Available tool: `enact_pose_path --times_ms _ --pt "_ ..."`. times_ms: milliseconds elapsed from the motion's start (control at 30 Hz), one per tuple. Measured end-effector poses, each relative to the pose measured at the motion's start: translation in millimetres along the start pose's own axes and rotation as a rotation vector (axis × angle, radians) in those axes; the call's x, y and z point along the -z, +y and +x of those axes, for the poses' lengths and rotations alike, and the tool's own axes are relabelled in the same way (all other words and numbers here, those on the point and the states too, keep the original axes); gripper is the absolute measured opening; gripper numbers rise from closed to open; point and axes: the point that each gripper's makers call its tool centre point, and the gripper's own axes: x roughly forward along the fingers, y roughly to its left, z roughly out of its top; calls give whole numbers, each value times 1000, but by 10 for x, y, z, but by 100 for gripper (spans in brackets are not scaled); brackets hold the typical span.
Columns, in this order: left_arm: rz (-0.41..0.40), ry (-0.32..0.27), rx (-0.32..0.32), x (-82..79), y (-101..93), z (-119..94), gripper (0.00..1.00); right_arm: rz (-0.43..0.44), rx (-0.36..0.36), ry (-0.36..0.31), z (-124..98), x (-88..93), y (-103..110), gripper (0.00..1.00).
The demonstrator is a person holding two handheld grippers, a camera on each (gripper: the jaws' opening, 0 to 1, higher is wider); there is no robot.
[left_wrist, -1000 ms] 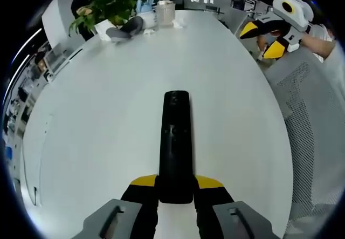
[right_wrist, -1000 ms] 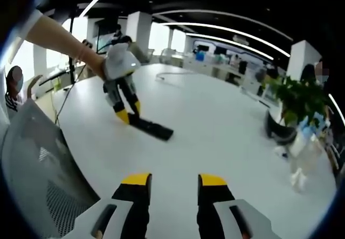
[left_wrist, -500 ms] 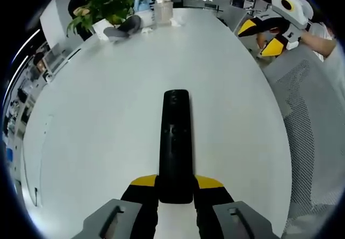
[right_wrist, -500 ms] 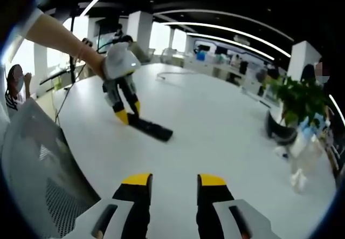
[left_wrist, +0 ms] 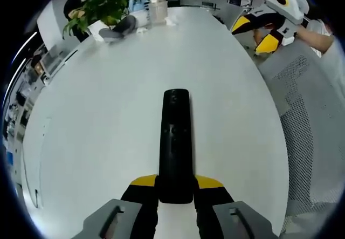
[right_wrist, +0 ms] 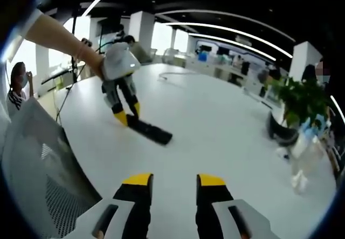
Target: Press the specified remote control buttons in sequence, fully releasing each button before pressing the next.
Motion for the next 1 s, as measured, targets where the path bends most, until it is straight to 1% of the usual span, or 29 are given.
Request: enact_pose_path --times_ms 100,233,367,500,667,1000 --pt "6 -7 4 1 1 1 24 9 -3 -6 0 -7 0 29" --pt "33 22 12 -13 -23 10 24 -3 -19 5 17 7 32 29" --pt "53 25 22 -6 -46 8 24 -16 -15 20 21 26 32 28" --pt "55 17 25 -6 -57 7 24 0 -10 18 17 31 13 28" --pt "53 9 25 -7 -74 7 24 -5 2 31 14 51 -3 28" --pt "49 3 22 -7 -149 6 24 -25 -21 37 26 53 47 27"
